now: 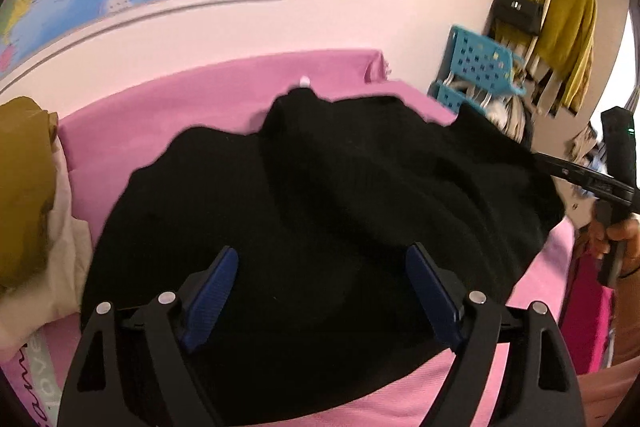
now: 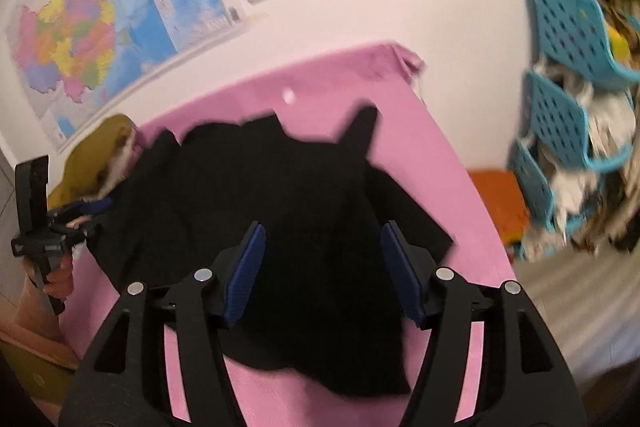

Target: Fold large clothes

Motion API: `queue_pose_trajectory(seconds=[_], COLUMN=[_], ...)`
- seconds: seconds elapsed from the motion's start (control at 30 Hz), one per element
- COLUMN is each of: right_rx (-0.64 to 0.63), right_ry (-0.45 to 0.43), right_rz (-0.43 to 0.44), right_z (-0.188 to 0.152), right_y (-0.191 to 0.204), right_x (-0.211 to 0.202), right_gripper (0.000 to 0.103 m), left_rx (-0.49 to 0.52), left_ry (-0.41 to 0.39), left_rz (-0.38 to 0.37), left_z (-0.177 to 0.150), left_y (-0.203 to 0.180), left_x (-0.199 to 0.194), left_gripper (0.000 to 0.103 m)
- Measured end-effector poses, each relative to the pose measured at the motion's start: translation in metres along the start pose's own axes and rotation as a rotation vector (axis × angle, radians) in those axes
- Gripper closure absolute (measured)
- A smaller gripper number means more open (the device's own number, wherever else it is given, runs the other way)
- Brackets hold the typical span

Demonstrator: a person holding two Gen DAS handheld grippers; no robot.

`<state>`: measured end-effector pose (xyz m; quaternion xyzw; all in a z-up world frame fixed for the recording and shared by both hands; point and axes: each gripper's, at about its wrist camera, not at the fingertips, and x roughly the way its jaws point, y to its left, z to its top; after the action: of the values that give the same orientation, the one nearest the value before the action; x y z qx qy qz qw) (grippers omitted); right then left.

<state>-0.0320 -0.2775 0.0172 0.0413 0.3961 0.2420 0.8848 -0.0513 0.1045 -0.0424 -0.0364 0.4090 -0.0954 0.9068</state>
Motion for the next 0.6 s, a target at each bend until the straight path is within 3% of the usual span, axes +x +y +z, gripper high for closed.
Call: queue_pose_trajectory(seconds=[0.07, 0.1, 0.13, 0.17, 0.37, 0.47, 0.5, 0.57, 0.6], right_rx=[0.028, 0.029, 0.036, 0.055, 0.091, 0.039, 0.050, 0.070, 0.073], right_ry=[0.024, 0.024, 0.021, 0.015, -0.186, -0.056, -0.028, 0.013, 0.018], right_rz=[0.026, 0.029, 0.044, 0.071, 0.079, -0.014, -0.006, -0.032, -0.051], right_z=[-0.013, -0.016, -0.018, -0.017, 0.012, 0.005, 0.000, -0.009, -0.012], right_y=[-0.010, -0.012, -0.017, -0.022, -0.032, -0.023, -0.026, -0.031, -0.031], right_x=[0.004, 0.005, 0.006, 0.003, -0.046, -0.012, -0.005, 0.006, 0.007], right_gripper=[0.048, 0.063, 0.094, 0.098, 0.100, 0.099, 0.098, 0.083, 0.069], left_rx=[-0.016, -0.019, -0.017, -0.022, -0.038, -0.066, -0.071, -0.071, -0.072], left_ry=[0.007, -0.002, -0.011, -0.012, -0.004, -0.001, -0.001, -0.002, -0.002], left_rz=[0.013, 0.021, 0.036, 0.049, 0.105, 0.118, 0.117, 0.120, 0.126], left_z=[-0.003, -0.003, -0.003, -0.003, -0.002, -0.001, -0.001, -0.002, -0.002], left_y=[0.001, 0.001, 0.002, 0.003, 0.008, 0.013, 0.012, 0.012, 0.012], left_x=[0.009, 0.010, 0.011, 0.013, 0.019, 0.021, 0.020, 0.017, 0.015], left_gripper=[0.022, 0.027, 0.031, 0.032, 0.039, 0.038, 0.038, 0.036, 0.034])
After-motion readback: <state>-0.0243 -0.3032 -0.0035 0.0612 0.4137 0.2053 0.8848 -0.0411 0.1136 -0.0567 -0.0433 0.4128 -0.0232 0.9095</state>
